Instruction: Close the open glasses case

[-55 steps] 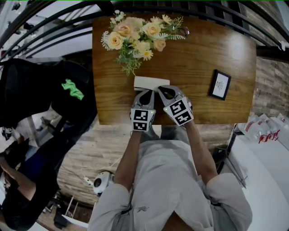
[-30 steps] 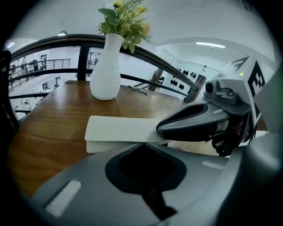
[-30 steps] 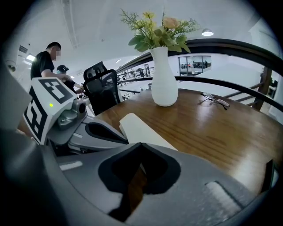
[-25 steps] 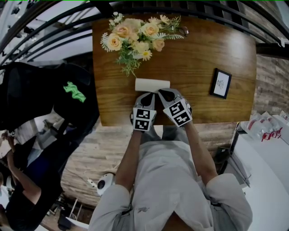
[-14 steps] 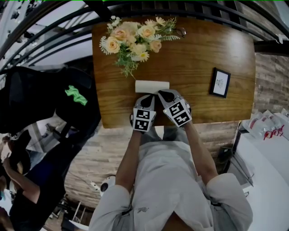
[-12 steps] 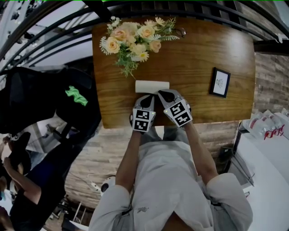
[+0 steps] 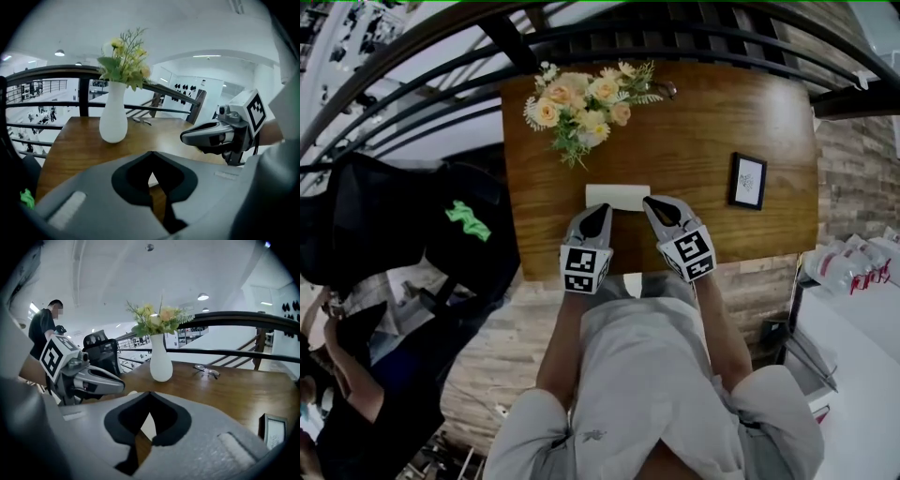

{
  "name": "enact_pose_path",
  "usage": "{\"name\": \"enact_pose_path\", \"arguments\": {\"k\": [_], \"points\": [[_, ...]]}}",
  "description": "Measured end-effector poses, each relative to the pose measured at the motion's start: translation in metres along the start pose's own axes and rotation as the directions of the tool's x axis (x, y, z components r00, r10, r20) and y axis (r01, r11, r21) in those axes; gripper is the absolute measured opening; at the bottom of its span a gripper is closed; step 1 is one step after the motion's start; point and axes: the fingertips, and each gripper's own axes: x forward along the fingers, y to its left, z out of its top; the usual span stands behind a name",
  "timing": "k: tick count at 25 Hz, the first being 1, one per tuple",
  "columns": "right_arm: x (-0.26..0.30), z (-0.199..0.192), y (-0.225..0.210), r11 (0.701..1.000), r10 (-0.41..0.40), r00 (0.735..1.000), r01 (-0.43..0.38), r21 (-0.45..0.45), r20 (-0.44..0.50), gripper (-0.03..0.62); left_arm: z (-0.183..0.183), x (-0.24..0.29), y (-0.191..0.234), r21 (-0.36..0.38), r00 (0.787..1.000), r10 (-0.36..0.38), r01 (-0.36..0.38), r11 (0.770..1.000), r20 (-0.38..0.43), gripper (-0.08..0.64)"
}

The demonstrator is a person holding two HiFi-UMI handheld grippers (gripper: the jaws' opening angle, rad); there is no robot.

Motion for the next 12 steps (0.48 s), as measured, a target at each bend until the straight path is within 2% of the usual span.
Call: {"name": "enact_pose_path", "arguments": {"k": [5, 12], "points": [[-0.03, 0.043, -0.003, 0.997, -0.069, 0.992, 0.071, -0.016, 0.105, 0.003, 0.052, -0.021, -0.004, 0.084, 0.992, -0.023, 0.013, 0.996, 0.123, 0.018], [-0.079, 0.089, 0.002, 0.986, -0.163, 0.956, 0.166, 0.011, 0.245, 0.002, 0.104, -0.063, -0.012, 0.171, 0.965, -0.063, 0.019, 0.985, 0.256, 0.018]]}}
